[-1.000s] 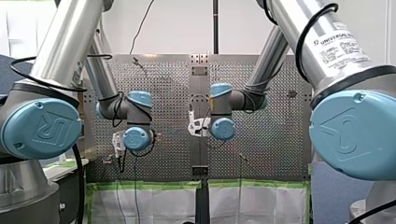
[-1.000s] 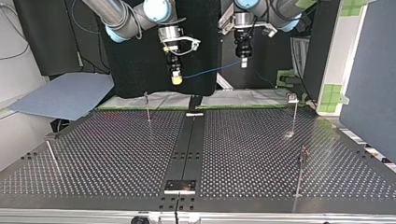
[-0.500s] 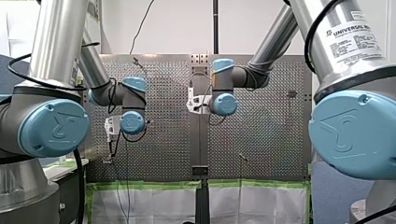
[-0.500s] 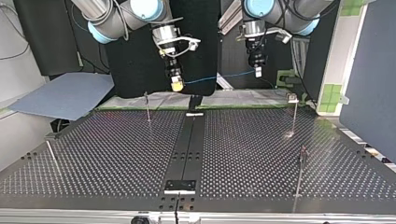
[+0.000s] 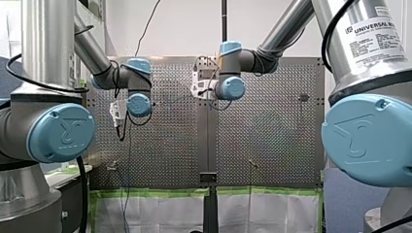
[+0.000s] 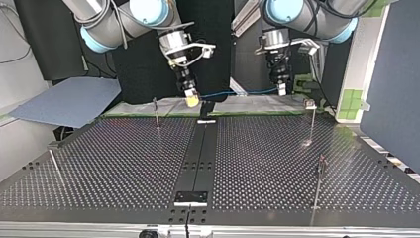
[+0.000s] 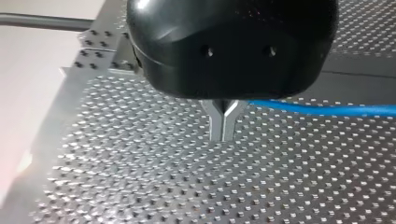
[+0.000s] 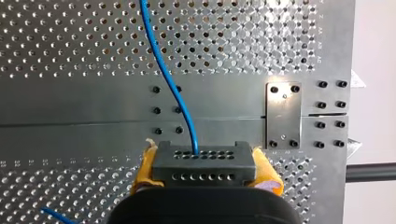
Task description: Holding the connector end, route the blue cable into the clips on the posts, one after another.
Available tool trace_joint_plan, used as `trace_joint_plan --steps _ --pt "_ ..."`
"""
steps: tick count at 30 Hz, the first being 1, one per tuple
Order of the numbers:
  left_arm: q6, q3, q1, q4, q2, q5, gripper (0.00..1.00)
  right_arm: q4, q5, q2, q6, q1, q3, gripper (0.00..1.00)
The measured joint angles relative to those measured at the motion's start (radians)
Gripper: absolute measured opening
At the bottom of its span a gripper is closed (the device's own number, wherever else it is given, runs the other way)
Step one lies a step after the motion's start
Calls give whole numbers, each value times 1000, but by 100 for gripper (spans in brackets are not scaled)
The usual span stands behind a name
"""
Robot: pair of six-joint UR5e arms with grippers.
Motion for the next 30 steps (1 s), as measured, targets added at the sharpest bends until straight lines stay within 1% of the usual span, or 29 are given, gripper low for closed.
trace_joint_plan --steps 4,8,12,14,18,21,24,30 --pt "-24 12 5 -41 41 -3 0 2 -12 10 12 0 -17 0" --pt "-47 27 10 -80 80 -3 0 15 -26 41 13 8 -49 0" --pt "-57 50 13 -116 121 -4 0 30 -33 77 14 21 -89 0" --pt "-63 65 14 -134 141 -4 0 39 -36 85 17 27 -108 0" --pt "-69 97 15 -162 175 -4 0 76 -45 91 26 40 -154 0" --pt "-71 125 16 -184 191 -5 0 106 -49 92 29 46 -187 0" --pt "-72 148 19 -203 196 -5 0 126 -57 93 31 51 -215 0" --pt "-71 194 30 -232 197 -8 0 161 -70 94 44 61 -275 0"
